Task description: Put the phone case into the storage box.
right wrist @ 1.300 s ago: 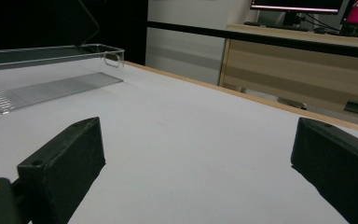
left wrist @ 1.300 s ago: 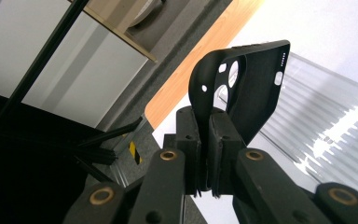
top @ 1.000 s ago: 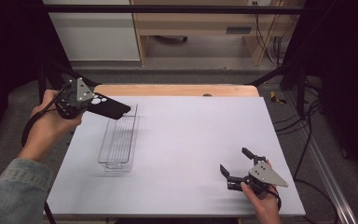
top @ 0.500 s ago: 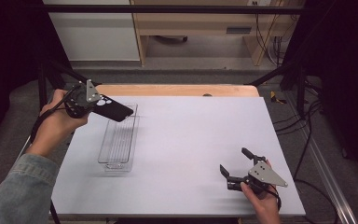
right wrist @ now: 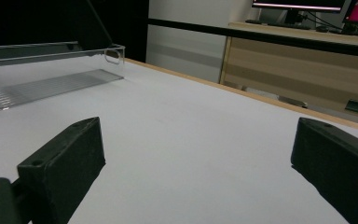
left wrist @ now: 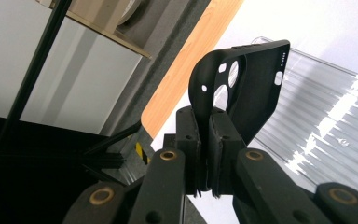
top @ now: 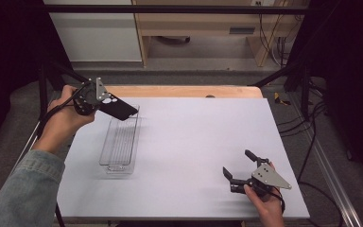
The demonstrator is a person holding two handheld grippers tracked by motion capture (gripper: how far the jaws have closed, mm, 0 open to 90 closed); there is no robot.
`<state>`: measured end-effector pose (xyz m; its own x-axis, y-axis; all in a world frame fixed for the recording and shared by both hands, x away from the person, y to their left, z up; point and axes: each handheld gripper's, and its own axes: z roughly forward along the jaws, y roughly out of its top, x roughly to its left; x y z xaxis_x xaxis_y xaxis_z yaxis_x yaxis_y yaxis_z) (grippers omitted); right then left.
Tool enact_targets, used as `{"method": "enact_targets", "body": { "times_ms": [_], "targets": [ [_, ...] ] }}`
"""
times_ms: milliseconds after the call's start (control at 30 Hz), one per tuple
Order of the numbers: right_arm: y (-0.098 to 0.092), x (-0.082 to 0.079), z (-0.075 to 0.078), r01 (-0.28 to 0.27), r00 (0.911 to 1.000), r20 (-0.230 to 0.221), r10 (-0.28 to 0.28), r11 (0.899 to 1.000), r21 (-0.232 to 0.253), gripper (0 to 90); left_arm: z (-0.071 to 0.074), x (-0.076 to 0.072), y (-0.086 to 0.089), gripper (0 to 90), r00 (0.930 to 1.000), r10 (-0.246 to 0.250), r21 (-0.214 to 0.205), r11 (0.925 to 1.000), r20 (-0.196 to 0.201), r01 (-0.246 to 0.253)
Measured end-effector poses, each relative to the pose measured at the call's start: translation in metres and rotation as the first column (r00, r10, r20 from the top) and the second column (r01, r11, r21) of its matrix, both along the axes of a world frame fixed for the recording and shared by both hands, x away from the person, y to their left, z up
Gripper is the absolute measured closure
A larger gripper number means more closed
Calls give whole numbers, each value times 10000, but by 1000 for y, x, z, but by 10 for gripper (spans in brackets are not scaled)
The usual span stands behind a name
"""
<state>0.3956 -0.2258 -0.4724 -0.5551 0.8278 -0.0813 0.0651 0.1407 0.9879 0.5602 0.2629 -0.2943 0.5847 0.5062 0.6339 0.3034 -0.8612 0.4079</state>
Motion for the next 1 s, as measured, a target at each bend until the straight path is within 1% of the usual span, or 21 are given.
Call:
{"method": "enact_targets", "body": {
  "times_ms": [100,300,467,500,567,600,700,800,833,900,1000],
  "targets": [
    [0,0,0,-25,10000,-4,25,10000,3,31,-1,3,-2,840,10000,-30,46,10000,-16,30],
    [2,1,-1,-86,10000,-31,86,10000,-34,31,-2,9,-7,840,9999,-107,538,9985,-44,109],
    [1,1,-1,-96,10000,-22,96,9999,-36,31,-1,14,-10,840,10000,-99,833,9965,-9,100],
    [1,1,-1,-106,9999,-40,106,9999,-17,31,-2,15,-11,840,10000,-91,926,9957,-32,93],
    [1,1,0,-126,9999,-39,126,9999,32,31,-5,17,-14,840,9998,-111,1289,9916,-146,129],
    [2,1,-1,-146,9999,-29,146,9999,11,31,-6,17,-15,840,9998,-135,1399,9900,-176,158],
    [2,1,-1,-185,9998,-23,185,9998,-53,31,-6,19,-18,840,9996,-233,1576,9872,-187,260],
    [2,1,-1,-168,9998,-48,168,9999,4,31,-6,21,-20,840,9994,-270,1792,9834,-197,301],
    [2,1,-1,-171,9998,-55,171,9999,13,31,-7,21,-20,840,9995,-268,1757,9840,-190,298],
    [2,1,-1,-177,9998,-69,177,9998,20,31,-7,22,-20,840,9994,-278,1894,9814,-219,315],
    [2,1,-1,-196,9998,-69,196,9998,25,31,-9,23,-20,840,9993,-311,1931,9806,-205,345]
  ]
}}
